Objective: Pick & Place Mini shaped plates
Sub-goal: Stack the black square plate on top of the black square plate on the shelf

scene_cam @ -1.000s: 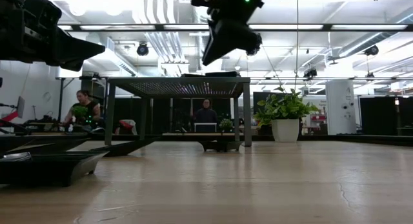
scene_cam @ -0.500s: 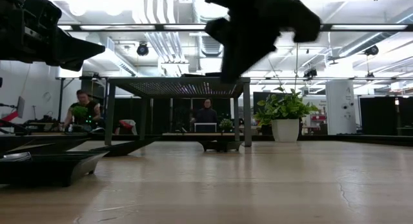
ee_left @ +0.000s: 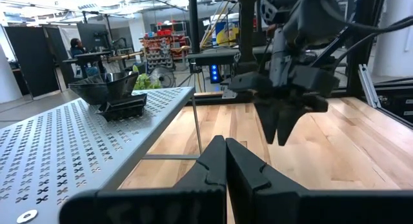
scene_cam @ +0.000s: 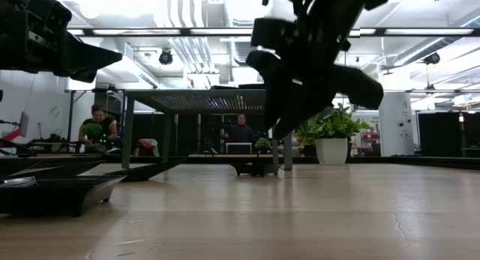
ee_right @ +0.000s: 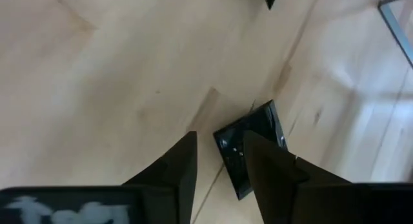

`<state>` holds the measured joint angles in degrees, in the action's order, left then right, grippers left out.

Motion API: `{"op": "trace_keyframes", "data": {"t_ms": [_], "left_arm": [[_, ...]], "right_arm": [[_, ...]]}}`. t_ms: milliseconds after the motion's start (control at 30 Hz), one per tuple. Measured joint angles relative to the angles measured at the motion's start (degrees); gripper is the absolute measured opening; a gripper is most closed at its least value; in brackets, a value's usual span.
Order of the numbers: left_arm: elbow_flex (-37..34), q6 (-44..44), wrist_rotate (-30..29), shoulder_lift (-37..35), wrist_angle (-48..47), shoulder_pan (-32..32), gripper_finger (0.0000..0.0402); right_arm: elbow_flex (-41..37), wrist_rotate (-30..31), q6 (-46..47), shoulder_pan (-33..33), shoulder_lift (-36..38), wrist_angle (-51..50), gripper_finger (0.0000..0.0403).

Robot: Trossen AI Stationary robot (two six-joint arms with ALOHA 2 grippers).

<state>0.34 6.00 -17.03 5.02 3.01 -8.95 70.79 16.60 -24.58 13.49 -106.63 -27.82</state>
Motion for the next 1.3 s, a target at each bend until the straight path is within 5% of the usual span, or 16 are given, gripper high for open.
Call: {"op": "trace_keyframes", "data": {"t_ms": [1300], "left_arm": [[0.0, 0.0, 0.0, 0.01, 0.0, 0.01, 0.0]], "right_arm": [[-9.21, 1.4, -4.5, -3.95, -0.09, 11.72, 0.0091]]}}
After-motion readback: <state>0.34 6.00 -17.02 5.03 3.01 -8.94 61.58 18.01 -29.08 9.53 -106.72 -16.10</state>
